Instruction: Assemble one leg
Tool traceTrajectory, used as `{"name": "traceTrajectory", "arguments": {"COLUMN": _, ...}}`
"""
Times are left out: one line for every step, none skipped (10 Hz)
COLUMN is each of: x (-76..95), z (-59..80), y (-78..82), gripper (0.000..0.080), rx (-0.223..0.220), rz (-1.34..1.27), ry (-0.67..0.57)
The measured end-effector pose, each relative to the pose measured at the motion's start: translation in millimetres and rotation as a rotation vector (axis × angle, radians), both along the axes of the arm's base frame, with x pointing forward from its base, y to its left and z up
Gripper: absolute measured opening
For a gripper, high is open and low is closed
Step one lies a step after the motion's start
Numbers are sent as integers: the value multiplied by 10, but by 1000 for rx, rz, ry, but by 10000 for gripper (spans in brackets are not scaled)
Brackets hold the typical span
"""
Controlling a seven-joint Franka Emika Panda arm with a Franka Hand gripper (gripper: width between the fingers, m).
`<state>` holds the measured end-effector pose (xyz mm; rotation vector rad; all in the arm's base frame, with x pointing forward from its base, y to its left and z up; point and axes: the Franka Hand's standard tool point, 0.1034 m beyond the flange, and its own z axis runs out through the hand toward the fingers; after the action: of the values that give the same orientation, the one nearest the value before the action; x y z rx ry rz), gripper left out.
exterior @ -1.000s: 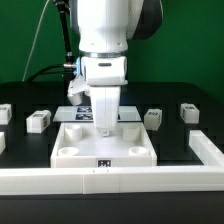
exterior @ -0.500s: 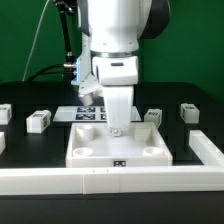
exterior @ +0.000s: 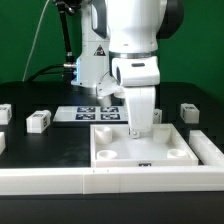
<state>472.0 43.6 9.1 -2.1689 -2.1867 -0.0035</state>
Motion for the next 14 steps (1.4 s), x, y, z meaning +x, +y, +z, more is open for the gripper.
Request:
{"name": "traceTrajectory", "arguments": {"x": 2, "z": -2, "y": 12, "gripper": 60, "rx": 1, "rz": 1, "ry": 0}}
{"name": "traceTrajectory", "arguments": {"x": 26, "z": -11, "y": 94, "gripper": 60, "rx": 8, "rz": 10, "ry": -2}}
{"name": "traceTrajectory", "arguments": {"x": 84, "z": -13, "y": 169, "gripper": 60, "rx": 14, "rz": 11, "ry": -8}}
{"name": "traceTrajectory", "arguments": {"x": 133, "z": -11, "y": 196, "gripper": 60, "rx": 15, "rz": 8, "ry": -14}}
{"name": "traceTrajectory", "arguments": {"x": 157, "z": -16, "y": 212, "gripper": 60, "rx": 17, "rz": 9, "ry": -16}}
{"name": "traceTrajectory", "arguments": {"x": 185, "z": -21, "y": 237, "gripper": 60, "rx": 18, "rz": 12, "ry": -18}}
{"name": "traceTrajectory", "arguments": {"x": 188, "z": -23, "y": 259, "gripper": 60, "rx": 18, "rz": 9, "ry": -18}}
{"name": "traceTrajectory", "arguments": {"x": 187, "z": -23, "y": 270, "gripper": 60, "rx": 18, "rz": -11, "ry": -17}}
{"name": "traceTrajectory", "arguments": {"x": 187, "z": -24, "y": 264, "gripper": 60, "rx": 18, "rz": -13, "ry": -17}}
{"name": "traceTrajectory", "arguments": {"x": 186, "z": -25, "y": 261, "gripper": 60, "rx": 17, "rz": -14, "ry": -17}}
{"name": "traceTrajectory", "arguments": {"x": 187, "z": -25, "y": 258, "gripper": 167, "rx": 17, "rz": -14, "ry": -17}}
{"name": "traceTrajectory", "arguments": {"x": 187, "z": -25, "y": 256, "gripper": 355, "rx": 17, "rz": -14, "ry": -17}}
{"name": "traceTrajectory", "arguments": {"x": 187, "z": -25, "y": 255, "gripper": 355, "rx": 17, "rz": -14, "ry": -17}}
{"name": "traceTrajectory", "arguments": {"x": 187, "z": -25, "y": 254, "gripper": 558, "rx": 17, "rz": -15, "ry": -17}}
